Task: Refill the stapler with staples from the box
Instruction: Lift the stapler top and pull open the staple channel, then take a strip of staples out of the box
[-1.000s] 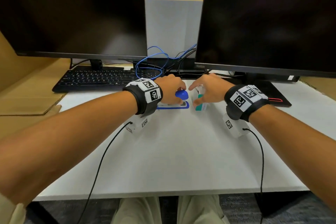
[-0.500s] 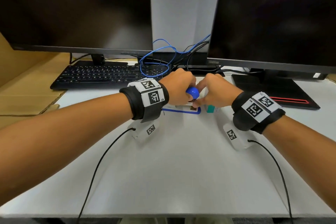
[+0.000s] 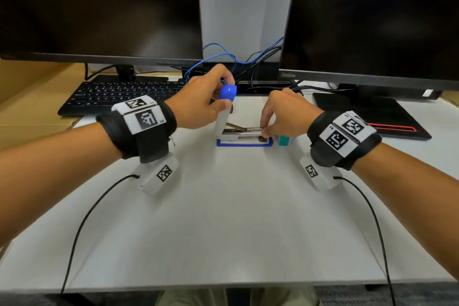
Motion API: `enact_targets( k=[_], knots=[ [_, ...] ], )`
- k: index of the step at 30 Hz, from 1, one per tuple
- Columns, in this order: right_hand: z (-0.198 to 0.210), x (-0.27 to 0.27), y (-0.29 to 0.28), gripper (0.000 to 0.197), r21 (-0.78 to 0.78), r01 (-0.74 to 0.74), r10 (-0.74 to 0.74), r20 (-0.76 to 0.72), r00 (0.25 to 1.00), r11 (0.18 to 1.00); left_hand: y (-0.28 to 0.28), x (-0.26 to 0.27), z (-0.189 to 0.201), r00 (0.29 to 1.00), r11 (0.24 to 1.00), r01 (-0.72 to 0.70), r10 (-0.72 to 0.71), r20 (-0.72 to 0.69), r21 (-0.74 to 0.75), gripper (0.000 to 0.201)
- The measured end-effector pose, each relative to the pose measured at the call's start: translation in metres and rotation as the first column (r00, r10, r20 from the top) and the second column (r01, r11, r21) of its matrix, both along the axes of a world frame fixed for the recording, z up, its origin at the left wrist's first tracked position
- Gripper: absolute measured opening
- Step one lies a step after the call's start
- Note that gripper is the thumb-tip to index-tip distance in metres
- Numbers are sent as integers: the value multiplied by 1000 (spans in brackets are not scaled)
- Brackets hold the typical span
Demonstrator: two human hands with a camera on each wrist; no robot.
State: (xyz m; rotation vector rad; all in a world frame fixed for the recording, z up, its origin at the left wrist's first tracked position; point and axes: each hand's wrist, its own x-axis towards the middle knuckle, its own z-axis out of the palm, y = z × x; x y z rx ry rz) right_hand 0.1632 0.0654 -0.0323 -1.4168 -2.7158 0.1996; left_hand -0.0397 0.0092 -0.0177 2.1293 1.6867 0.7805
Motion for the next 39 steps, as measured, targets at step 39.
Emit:
enact_targets(
  k=[39],
  knots=[
    [3,14,5,41,-45,-61,64,61,996,997,-20,-66,-20,864,948,-231,96,-495,-219,28]
  ],
)
